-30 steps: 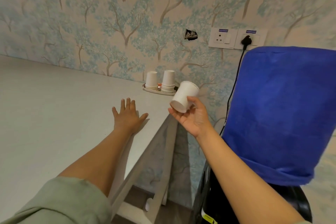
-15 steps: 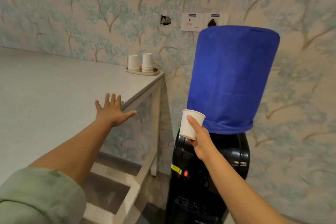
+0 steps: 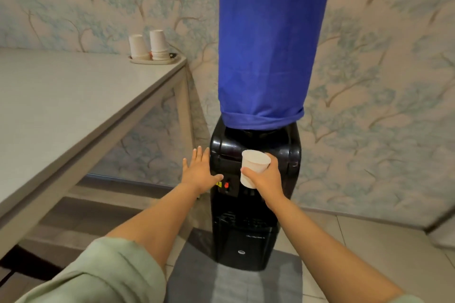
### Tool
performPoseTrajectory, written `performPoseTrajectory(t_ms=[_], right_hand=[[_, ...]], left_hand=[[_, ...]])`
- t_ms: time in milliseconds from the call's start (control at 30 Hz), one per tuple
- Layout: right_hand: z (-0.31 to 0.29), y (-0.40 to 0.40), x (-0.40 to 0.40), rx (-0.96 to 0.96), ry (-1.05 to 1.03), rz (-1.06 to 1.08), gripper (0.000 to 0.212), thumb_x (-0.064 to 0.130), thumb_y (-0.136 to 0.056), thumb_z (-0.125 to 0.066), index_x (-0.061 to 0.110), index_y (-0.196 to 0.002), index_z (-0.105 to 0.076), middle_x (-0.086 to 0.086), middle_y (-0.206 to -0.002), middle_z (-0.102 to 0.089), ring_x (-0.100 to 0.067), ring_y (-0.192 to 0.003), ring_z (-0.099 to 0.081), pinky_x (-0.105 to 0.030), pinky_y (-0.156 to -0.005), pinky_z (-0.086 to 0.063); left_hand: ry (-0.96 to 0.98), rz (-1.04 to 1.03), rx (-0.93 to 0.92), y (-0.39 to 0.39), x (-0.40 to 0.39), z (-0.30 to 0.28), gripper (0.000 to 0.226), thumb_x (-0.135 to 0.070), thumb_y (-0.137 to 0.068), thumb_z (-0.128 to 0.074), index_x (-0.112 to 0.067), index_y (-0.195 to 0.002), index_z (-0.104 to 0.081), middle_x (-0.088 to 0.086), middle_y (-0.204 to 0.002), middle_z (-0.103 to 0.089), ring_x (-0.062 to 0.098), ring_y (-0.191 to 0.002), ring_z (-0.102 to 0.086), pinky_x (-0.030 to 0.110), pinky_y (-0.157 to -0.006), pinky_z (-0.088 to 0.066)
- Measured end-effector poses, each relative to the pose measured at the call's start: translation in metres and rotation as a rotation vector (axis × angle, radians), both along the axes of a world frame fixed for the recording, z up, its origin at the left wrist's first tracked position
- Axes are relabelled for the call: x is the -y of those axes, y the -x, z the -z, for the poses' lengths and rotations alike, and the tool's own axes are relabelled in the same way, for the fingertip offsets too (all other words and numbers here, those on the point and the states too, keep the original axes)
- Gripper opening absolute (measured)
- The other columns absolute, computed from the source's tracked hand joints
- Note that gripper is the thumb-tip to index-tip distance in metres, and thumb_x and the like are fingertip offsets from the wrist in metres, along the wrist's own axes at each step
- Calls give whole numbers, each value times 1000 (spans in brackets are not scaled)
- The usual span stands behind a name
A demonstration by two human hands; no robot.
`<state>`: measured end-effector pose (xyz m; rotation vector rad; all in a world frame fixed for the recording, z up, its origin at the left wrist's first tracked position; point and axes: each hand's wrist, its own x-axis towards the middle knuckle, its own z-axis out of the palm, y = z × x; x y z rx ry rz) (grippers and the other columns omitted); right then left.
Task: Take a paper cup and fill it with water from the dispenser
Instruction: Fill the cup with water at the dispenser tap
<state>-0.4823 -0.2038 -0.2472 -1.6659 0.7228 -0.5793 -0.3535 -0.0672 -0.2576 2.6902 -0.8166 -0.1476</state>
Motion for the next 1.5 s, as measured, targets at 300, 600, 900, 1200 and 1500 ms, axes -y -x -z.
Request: performPoseTrajectory(t_ms=[300, 600, 900, 1200, 1500], right_hand=[[89, 51, 15, -257, -26, 155, 78, 19, -58, -83, 13, -123, -39, -9, -116, -57, -24, -102, -54, -35, -85, -47], [145, 38, -4, -464, -107, 106, 77, 19, -58, -83, 11, -122, -42, -12, -120, -58, -30, -108, -53, -35, -86, -45], [188, 21, 14, -532, -169, 49, 79, 22, -57, -82, 19, -124, -40, 4, -102, -51, -16, -96, -48, -26, -78, -41], [211, -36, 31, -518, -234, 38, 54, 15, -66, -75, 16, -112, -49, -3, -106, -61, -28, -107, -56, -32, -87, -50], [225, -45, 40, -602, -82, -62, 56, 26, -71, -74, 17, -120, -47, -3, -112, -60, -21, -100, -58, -24, -77, -42]], left_hand=[[-103, 197, 48, 5, 42, 39, 102, -43, -76, -65, -14, -148, 1, 9, -160, 4, 22, -146, 9, 46, -117, 1], [-166, 373, 291, 0, 94, 50, 123, -43, -64, -78, -17, -146, 10, 15, -157, 15, 29, -143, 17, 49, -108, 11], [-272, 360, 341, -8, 129, 81, 152, -50, -50, -85, -21, -134, 39, 15, -151, 27, 33, -127, 44, 58, -105, 16], [-166, 298, 485, -13, 135, 104, 149, -46, -39, -90, -22, -145, 12, 14, -153, 7, 36, -139, 25, 61, -105, 5], [-71, 289, 582, -16, 138, 114, 142, -36, -40, -92, -21, -146, 1, 13, -153, -4, 37, -140, 11, 57, -109, 14]])
